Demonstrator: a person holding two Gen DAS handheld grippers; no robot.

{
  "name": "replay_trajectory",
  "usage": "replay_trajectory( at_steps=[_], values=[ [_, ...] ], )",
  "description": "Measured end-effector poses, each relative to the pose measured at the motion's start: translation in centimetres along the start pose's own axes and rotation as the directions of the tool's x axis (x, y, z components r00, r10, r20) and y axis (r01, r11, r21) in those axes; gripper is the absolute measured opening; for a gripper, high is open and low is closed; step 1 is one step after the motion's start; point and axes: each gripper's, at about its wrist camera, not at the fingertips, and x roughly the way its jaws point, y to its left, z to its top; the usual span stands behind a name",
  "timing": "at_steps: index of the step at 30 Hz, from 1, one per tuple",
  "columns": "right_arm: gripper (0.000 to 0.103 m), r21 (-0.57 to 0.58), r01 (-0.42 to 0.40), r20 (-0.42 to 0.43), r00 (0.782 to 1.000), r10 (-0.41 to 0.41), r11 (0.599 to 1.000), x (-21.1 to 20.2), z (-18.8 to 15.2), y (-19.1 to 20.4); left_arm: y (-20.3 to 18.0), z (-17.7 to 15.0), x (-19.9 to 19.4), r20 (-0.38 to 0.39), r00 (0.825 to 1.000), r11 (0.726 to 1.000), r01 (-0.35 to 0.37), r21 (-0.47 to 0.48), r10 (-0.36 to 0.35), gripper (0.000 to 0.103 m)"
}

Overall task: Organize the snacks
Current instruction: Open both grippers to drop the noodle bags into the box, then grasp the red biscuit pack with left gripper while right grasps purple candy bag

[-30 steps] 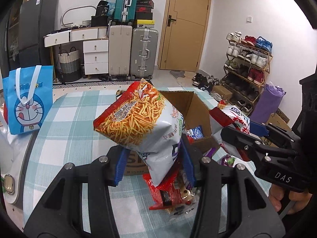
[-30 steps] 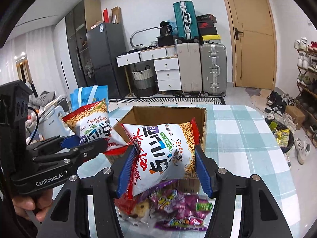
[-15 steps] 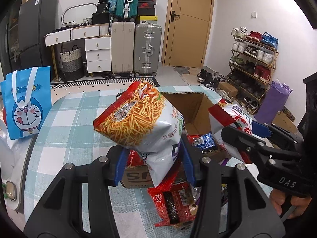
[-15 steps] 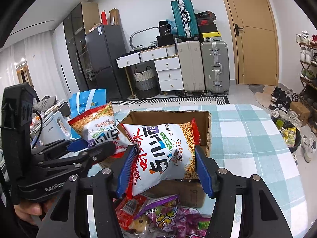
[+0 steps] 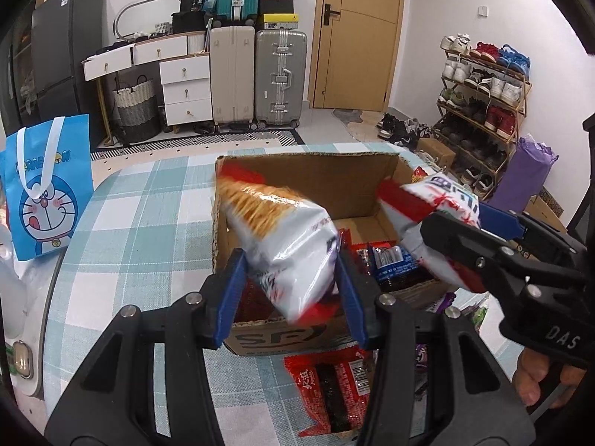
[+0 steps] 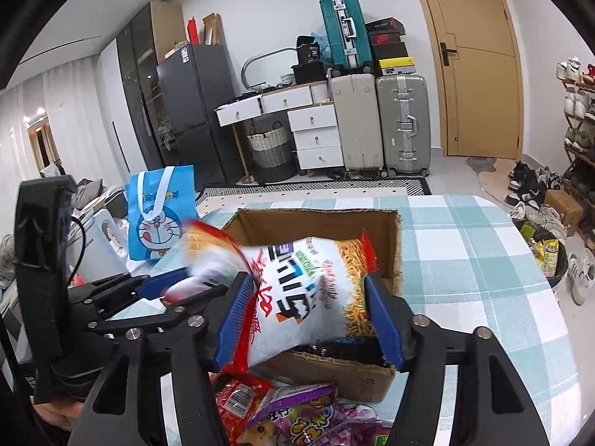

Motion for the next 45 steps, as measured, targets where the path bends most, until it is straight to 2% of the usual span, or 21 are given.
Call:
replay_trajectory(
  at_steps=[2, 5, 8, 10, 17, 20, 30, 45],
  values=[
    [0.079, -0.013, 0.004, 0.005, 1.0, -0.004, 1.0, -0.4, 0.0, 0.2, 0.0, -0.3, 0.1, -0.001, 1.0, 1.0, -0.001, -0.005, 0.001, 0.046],
    [0.087, -0.027, 0.017, 0.011, 1.0, -0.017, 0.999, -1.1, -0.1, 0.4, 0.4, -0.2, -0.2, 0.013, 1.0, 1.0, 0.003, -0.01, -0.003, 0.046],
    [0.096, -0.03, 0.026, 0.012, 1.0, -0.026, 0.999, -1.9, -0.3, 0.4, 0.4, -0.1, -0.9, 0.021, 1.0, 1.0, 0.002, 0.0, -0.002, 0.06],
    [0.1, -0.028, 0.033, 0.014, 0.999, -0.033, 0.999, -2.6, -0.6, 0.2, 0.3, -0.3, -1.8, 0.04, 0.999, 1.0, 0.004, 0.004, -0.004, 0.075],
    [0.102, -0.018, 0.067, 0.009, 0.998, -0.067, 0.998, -4.9, -2.1, -0.5, 1.3, -2.0, -4.9, 0.046, 0.999, 1.0, 0.007, -0.003, -0.007, 0.089],
    [0.102, -0.009, 0.087, 0.01, 0.996, -0.087, 0.996, -5.8, -2.8, -0.9, 1.6, -3.3, -6.3, 0.051, 0.999, 1.0, 0.007, -0.015, -0.007, 0.103],
    [0.102, 0.004, 0.099, 0.004, 0.995, -0.099, 0.995, -7.5, -4.6, -1.2, 1.4, -6.5, -9.0, 0.049, 0.999, 1.0, -0.015, -0.001, 0.015, 0.103],
    [0.102, 0.017, 0.136, -0.076, 0.988, -0.134, 0.991, -6.8, -8.4, -2.7, 1.3, -10.1, -8.1, 0.007, 1.0, 0.999, -0.03, 0.033, 0.03, 0.103]
  ],
)
